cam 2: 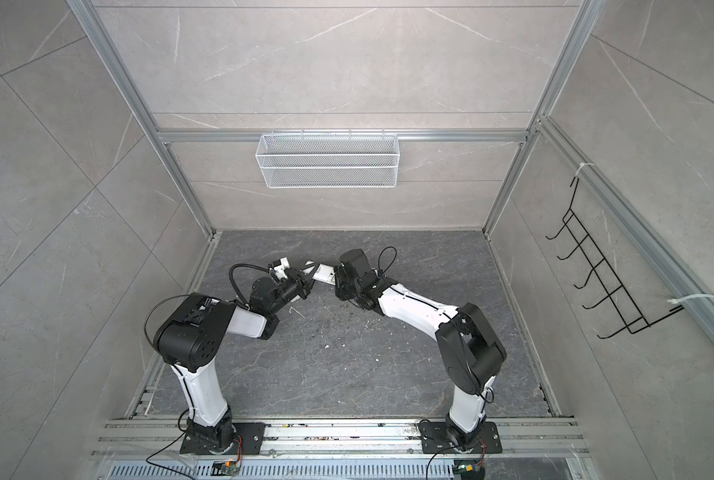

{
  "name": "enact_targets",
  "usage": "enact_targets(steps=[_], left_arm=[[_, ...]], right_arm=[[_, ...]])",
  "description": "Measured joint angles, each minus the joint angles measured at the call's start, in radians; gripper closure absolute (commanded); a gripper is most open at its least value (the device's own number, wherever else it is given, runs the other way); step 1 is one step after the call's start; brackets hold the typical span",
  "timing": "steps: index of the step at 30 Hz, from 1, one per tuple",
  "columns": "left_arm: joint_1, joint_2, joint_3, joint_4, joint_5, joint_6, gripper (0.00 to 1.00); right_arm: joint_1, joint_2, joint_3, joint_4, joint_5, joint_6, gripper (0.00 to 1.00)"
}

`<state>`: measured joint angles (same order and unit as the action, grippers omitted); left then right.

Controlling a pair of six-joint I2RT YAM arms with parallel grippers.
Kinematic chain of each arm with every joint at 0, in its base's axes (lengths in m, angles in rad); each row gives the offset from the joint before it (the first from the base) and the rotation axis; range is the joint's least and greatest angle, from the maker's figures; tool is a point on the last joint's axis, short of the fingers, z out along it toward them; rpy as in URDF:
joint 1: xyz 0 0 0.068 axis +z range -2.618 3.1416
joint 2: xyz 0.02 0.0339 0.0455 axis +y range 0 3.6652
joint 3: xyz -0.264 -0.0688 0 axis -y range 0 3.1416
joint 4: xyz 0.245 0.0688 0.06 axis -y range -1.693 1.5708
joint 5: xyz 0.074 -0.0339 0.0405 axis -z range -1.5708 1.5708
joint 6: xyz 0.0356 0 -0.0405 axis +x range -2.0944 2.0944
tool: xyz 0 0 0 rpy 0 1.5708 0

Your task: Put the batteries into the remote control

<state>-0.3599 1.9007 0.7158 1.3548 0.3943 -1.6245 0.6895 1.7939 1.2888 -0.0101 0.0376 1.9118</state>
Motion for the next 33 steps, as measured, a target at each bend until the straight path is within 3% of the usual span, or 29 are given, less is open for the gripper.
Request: enact_targets(steps=[2,12,26,29,33], left_arm=[[0.0,0.0,0.0,-0.001,-0.001,0.0,1.0],[-0.003,-0.019,0.0,-0.015,-0.006,-0.001,1.0],[-0.004,-0.025,0.0,-0.014,-0.02,-0.002,1.0],[-0.004,-0.025,0.0,-0.014,-0.021,-0.002,1.0],[-0.004,-0.026,0.0,-0.015,-0.021,-0.002,1.0]], right_arm=[[0.0,0.0,-0.002,0.0,0.0,0.0,0.54],[0.002,-0.016,-0.007,-0.002,0.021,-0.002,0.52],[0.0,-0.026,-0.014,-0.018,0.04,-0.043,0.31],[0.0,-0.026,-0.015,-0.019,0.039,-0.05,0.33],[-0.002,-0.026,-0.015,-0.016,0.033,-0.057,0.43]])
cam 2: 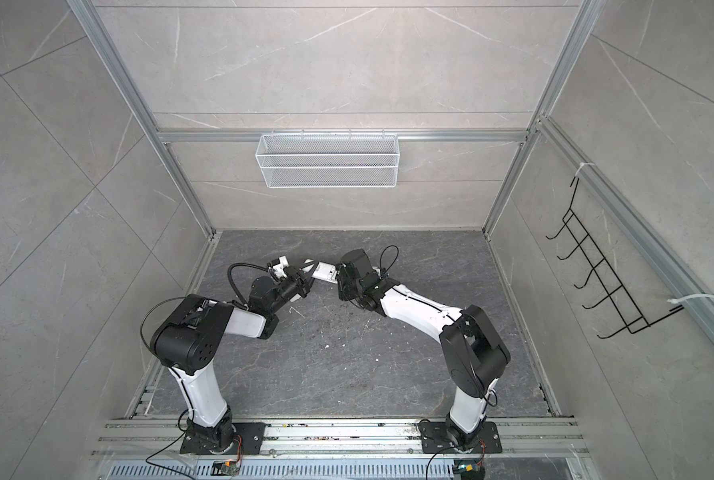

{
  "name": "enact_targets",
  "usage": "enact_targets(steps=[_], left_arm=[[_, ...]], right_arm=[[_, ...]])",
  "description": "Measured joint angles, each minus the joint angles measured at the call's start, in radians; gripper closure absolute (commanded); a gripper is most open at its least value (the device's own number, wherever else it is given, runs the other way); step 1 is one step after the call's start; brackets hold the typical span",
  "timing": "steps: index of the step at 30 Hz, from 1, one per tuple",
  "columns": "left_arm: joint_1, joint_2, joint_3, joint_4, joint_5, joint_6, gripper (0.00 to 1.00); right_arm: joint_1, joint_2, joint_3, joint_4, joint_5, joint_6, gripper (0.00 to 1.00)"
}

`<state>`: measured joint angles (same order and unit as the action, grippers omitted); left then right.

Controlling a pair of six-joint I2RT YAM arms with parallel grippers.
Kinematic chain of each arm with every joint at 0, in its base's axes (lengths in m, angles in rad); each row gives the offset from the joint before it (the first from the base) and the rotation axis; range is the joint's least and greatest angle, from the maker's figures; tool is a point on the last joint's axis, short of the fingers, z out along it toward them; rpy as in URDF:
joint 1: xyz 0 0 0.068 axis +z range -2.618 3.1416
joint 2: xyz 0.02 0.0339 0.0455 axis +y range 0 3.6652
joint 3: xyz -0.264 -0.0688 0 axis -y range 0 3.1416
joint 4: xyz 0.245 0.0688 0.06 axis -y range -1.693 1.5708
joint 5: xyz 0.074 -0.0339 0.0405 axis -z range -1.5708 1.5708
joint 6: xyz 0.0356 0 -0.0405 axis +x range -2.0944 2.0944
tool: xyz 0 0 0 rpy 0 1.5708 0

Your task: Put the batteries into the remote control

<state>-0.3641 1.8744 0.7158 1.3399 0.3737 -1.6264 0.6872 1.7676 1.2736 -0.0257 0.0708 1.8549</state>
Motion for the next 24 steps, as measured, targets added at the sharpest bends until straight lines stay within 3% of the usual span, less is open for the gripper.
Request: enact_targets(steps=[8,24], left_arm=[[0.0,-0.004,0.0,-0.006,0.0,0.0,1.0],[0.0,-0.021,0.0,-0.004,-0.006,-0.01,1.0]], right_arm=[[-0.005,0.0,0.0,0.008,0.0,0.0,0.5],[-0.008,0.027,0.032,0.024,-0.047,-0.043,0.35]])
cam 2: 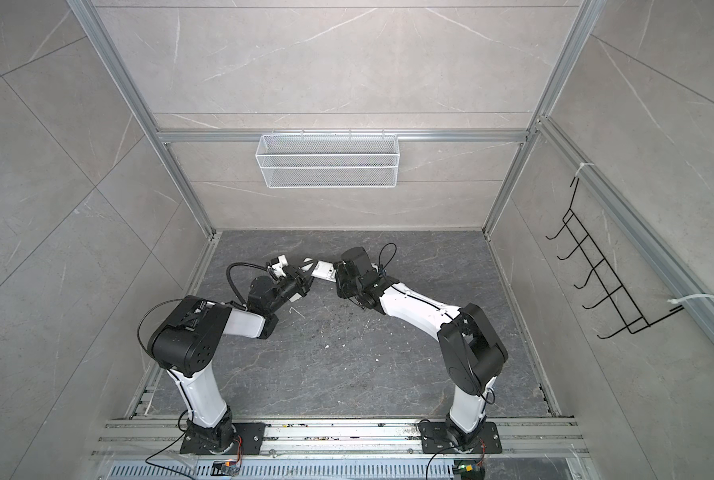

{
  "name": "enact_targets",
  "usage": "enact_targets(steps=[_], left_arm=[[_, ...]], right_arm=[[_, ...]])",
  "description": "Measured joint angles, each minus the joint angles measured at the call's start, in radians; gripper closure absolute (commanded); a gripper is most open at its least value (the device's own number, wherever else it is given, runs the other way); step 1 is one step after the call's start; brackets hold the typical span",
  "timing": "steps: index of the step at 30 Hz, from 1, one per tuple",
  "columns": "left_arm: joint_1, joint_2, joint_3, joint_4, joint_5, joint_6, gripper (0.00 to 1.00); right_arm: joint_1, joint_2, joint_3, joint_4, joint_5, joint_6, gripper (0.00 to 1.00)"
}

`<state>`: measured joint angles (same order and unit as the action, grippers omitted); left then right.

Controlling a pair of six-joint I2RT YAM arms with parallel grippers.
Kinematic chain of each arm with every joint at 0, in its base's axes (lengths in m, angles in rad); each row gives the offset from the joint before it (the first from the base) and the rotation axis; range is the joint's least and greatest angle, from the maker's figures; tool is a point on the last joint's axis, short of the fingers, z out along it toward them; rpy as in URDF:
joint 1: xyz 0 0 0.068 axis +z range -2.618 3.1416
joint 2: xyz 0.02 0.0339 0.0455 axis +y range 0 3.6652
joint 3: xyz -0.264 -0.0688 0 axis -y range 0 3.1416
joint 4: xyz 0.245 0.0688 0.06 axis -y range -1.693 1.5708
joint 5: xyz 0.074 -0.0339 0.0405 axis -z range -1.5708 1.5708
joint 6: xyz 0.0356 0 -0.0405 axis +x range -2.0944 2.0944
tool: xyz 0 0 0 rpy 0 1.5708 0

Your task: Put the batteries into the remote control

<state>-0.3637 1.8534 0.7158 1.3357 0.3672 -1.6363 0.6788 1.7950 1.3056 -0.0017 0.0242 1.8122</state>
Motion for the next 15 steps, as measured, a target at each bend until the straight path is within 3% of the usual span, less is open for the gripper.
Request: enact_targets(steps=[11,15], left_arm=[[0.0,-0.002,0.0,0.0,0.0,0.0,1.0],[0.0,-0.002,0.0,0.001,0.0,0.0,1.0]], right_arm=[[-0.006,0.006,0.005,0.002,-0.018,-0.021,0.35],[-0.01,0.006,0.005,0.002,-0.023,-0.043,0.21]])
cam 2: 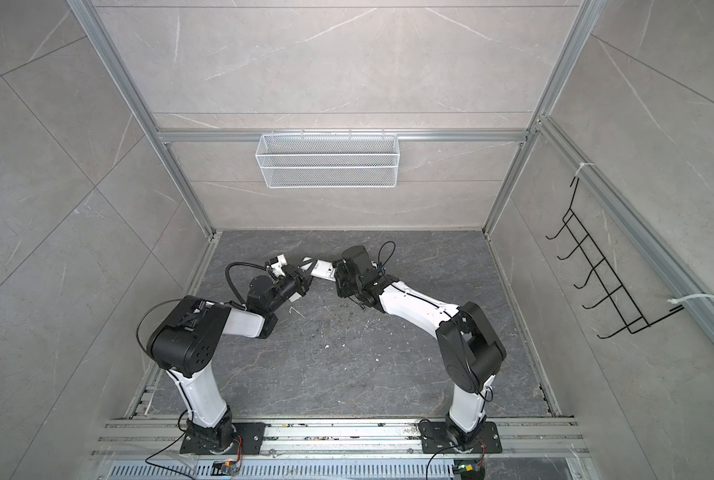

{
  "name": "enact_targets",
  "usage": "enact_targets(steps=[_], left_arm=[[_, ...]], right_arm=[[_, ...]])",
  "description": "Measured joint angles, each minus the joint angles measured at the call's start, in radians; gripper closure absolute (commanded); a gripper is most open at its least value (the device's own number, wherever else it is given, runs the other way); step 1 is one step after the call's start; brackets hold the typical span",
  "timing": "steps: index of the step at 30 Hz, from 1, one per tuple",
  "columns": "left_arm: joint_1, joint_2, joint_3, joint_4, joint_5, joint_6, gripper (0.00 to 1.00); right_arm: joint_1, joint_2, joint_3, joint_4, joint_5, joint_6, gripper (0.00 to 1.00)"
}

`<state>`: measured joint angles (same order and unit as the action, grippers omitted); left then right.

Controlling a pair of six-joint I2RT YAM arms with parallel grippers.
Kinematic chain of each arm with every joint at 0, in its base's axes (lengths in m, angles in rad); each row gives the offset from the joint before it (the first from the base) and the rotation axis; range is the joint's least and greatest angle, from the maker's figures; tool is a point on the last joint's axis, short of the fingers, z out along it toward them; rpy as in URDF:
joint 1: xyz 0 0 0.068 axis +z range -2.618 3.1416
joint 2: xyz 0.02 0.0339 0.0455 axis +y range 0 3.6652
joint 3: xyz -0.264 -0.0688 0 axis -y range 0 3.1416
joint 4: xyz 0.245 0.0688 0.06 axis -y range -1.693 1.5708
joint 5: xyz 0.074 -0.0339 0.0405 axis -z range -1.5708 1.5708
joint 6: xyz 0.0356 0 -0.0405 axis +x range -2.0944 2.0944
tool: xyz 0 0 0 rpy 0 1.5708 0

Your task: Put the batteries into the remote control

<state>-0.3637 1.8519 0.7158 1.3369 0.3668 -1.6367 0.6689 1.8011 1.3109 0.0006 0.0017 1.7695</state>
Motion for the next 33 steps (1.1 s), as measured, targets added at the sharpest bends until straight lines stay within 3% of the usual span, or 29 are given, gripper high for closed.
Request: enact_targets(steps=[4,8,14,22,33], left_arm=[[0.0,0.0,0.0,0.002,0.0,0.0,1.0],[0.0,0.0,0.0,0.003,-0.005,0.0,1.0],[-0.001,0.0,-0.004,0.003,-0.07,0.023,1.0],[-0.011,-0.01,-0.031,0.003,-0.214,0.045,1.0],[-0.031,-0.007,-0.018,0.003,-0.254,0.027,1.0]], right_arm=[[-0.01,0.0,0.006,0.004,-0.026,-0.03,0.1],[-0.019,0.0,0.018,0.022,-0.039,-0.042,0.05],[-0.025,-0.005,0.012,0.039,-0.031,0.002,0.13],[-0.024,-0.036,-0.027,0.076,0.016,0.124,0.13],[0.008,-0.001,-0.024,0.119,0.017,0.201,0.12]])
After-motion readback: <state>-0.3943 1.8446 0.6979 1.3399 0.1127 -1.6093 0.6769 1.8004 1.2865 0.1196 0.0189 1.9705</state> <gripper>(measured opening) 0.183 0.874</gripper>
